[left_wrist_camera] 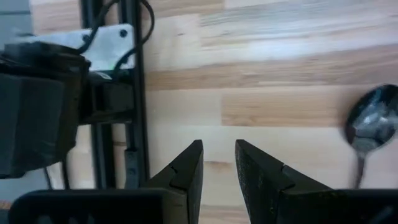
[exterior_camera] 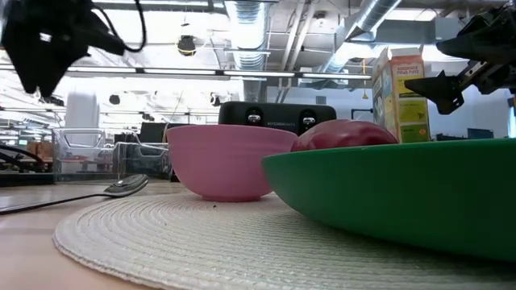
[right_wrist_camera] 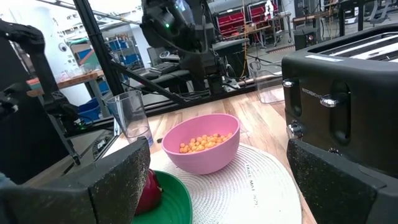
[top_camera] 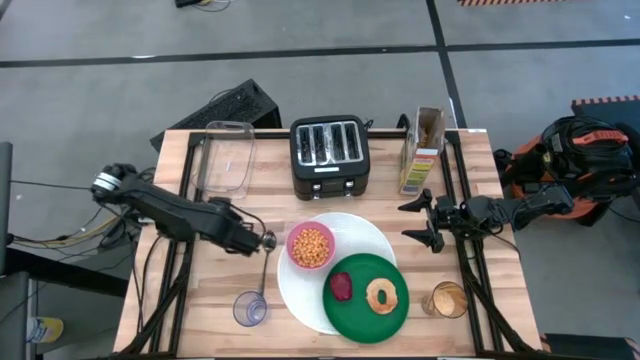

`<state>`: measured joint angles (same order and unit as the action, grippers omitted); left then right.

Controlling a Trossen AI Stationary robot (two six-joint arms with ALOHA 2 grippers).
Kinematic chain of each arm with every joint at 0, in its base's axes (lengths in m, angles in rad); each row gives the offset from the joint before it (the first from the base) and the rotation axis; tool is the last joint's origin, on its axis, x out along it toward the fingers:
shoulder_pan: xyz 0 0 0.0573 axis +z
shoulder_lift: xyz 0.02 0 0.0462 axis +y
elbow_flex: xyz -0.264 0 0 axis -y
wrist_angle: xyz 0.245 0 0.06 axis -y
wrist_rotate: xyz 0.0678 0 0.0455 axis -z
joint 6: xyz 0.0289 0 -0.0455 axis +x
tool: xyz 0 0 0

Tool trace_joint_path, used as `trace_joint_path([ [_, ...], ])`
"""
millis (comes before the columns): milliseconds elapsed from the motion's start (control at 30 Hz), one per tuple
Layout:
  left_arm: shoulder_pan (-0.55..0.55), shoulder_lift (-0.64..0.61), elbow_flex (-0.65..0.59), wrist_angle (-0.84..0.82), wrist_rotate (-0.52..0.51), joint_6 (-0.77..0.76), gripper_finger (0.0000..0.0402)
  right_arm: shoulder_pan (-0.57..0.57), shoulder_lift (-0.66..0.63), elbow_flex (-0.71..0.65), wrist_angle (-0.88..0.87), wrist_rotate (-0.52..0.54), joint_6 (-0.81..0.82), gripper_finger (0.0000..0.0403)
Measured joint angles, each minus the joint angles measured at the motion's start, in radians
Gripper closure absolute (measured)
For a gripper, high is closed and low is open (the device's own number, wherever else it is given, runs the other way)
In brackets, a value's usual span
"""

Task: Arrange a breakfast setting
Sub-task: Return to Home Position

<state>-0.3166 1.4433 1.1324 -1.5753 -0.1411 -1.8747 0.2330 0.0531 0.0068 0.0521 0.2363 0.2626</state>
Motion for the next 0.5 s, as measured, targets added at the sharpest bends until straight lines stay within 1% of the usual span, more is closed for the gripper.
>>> trace_joint_path([
  [233,-0.090,-0.161,-0.081,0.002,-0.011,-0.069,0.0319,0.000,0.000,0.000,0.000,0.000,0.000,0.0005],
  [400,-0.165,-0.234,-0.165,0.012,-0.014,-0.085,0.0319,0.000,0.000,0.000,0.000,0.000,0.000,0.0005],
  [500,-0.212,-0.266,-0.236,0.060,-0.020,-0.086,0.0319,0.000,0.000,0.000,0.000,0.000,0.000,0.0005],
])
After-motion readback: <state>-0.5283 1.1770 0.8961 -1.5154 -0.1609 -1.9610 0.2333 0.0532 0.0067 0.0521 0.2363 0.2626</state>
